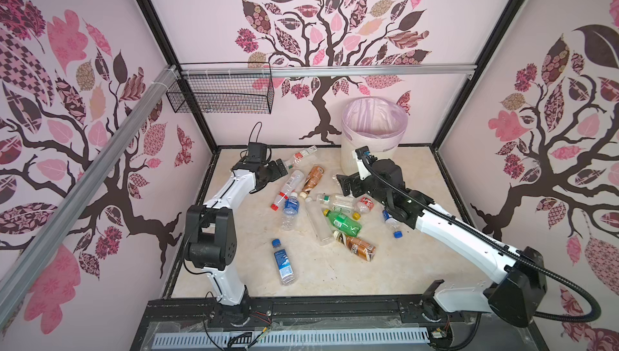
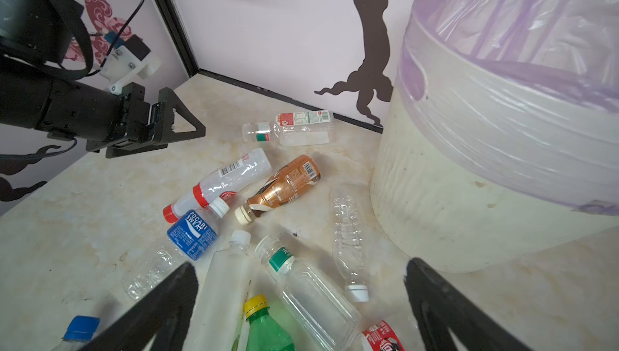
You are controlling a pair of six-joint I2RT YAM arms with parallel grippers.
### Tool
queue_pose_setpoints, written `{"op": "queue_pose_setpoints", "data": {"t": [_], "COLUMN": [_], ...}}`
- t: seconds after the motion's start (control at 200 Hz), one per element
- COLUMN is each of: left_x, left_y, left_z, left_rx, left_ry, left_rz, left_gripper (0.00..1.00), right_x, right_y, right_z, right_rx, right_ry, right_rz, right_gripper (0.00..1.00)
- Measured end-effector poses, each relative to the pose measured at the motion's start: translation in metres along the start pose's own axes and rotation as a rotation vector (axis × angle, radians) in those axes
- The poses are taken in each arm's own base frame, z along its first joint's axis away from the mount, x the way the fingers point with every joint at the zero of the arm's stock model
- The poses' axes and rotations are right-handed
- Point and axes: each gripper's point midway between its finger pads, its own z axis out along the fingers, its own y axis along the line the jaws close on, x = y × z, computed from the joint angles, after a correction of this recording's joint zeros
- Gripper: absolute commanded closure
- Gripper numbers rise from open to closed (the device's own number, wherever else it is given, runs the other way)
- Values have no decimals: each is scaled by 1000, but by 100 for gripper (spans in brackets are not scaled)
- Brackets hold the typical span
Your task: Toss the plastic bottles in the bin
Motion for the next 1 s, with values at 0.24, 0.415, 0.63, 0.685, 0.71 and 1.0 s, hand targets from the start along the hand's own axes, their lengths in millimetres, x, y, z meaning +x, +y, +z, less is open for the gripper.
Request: {"op": "queue_pose_setpoints", "data": {"t": [0.24,0.415,0.63,0.685,0.71,1.0], "left_x": [-13,-13,-10,-14,-16,-33], "left_y": [2,3,8,7,6,-2], "left_z": [21,57,94,98,98,109], "left_rx": [111,160,181,186,189,227], "left_ry": [-58,-26,17,16,13,-5], "left_rz": [-269,-420,-567,-579,-583,-651], "left_gripper": [2,2,2,2,2,4], "right_x": [27,28,12,6,5,3], "right_y": [-4,-5,-6,-6,-6,-8], "right_z": [6,6,5,5,5,6], "right_rx": [16,21,32,36,38,49], "right_ry": [34,34,1,-11,-15,-25], "right_rz": [-18,-25,-31,-36,-39,-47], "right_gripper": [0,1,0,1,1,0]}}
